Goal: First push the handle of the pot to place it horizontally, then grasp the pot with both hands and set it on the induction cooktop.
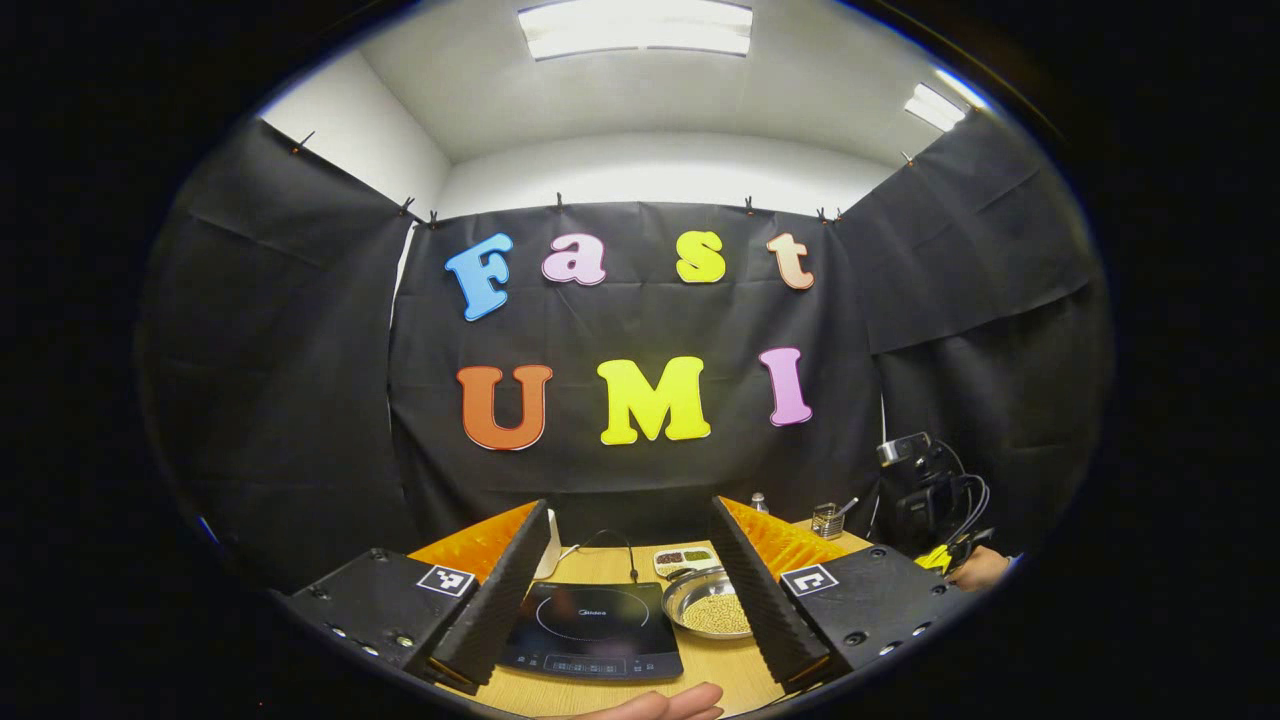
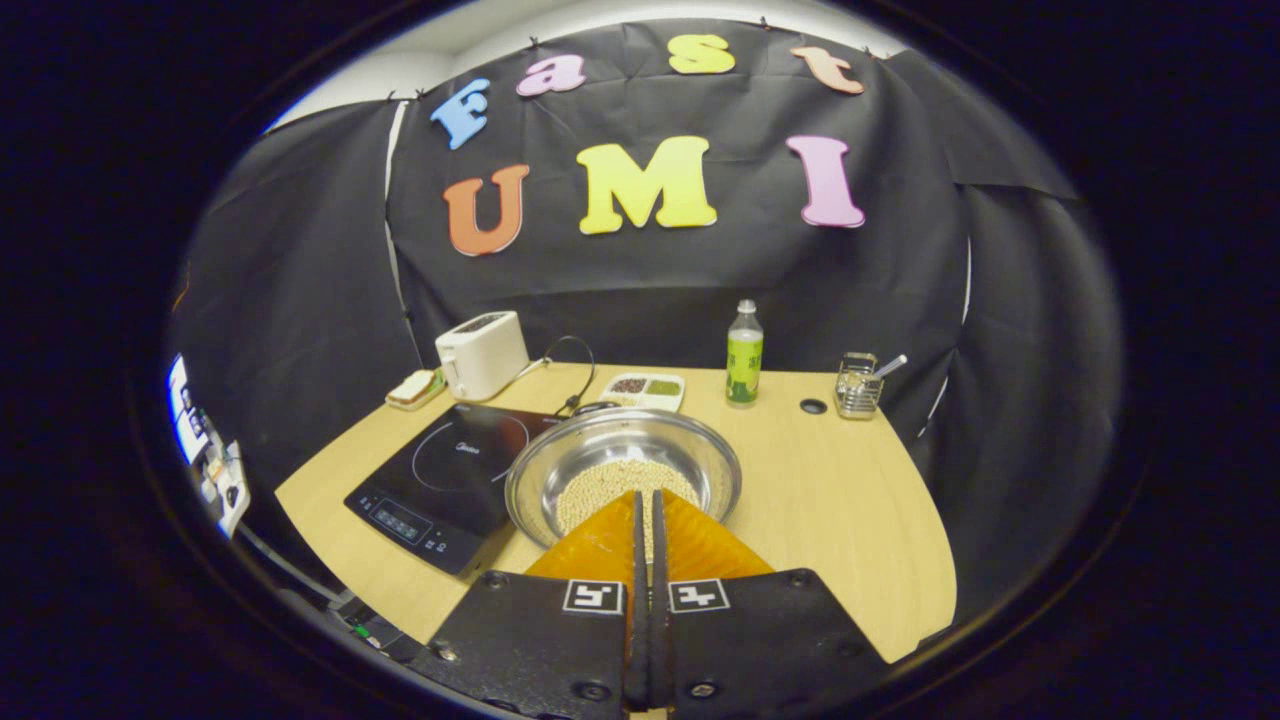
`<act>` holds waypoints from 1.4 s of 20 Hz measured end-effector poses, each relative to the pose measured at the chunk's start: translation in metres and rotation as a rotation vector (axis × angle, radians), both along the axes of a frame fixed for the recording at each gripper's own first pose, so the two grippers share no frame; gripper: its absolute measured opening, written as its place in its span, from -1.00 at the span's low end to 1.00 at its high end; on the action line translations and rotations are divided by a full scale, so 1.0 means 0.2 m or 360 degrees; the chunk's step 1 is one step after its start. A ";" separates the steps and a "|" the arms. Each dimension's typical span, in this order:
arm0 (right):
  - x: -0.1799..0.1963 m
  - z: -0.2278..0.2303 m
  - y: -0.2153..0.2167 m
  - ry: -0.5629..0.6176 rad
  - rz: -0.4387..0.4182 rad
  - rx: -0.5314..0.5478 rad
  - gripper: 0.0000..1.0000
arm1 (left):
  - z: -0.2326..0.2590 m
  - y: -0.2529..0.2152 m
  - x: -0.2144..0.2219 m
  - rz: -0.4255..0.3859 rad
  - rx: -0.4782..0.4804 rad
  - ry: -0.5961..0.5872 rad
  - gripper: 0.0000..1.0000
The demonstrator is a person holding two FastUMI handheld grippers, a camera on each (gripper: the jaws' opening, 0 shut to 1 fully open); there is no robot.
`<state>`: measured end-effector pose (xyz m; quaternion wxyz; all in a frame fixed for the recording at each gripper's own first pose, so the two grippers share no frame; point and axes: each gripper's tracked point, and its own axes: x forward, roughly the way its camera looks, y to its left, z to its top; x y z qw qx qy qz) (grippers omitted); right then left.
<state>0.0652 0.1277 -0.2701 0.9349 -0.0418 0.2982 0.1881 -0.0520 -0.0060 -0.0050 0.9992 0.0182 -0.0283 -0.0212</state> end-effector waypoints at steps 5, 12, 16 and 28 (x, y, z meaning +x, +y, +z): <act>-0.02 -0.20 0.05 0.0060 0.0010 -0.0088 -0.93 | -0.04 0.03 0.02 0.0020 0.0005 0.0030 0.90; -0.17 -0.52 0.17 0.0271 0.0189 -0.0142 -0.98 | -0.10 0.05 0.02 0.0032 -0.0006 0.0059 0.91; -0.17 -0.63 0.15 0.0343 0.0155 -0.0109 -0.93 | -0.14 0.09 0.02 0.0055 -0.0015 0.0083 0.89; -0.07 -0.66 0.03 0.0452 0.0073 -0.0009 -0.99 | -0.10 0.12 0.14 0.0090 -0.0031 0.0081 0.91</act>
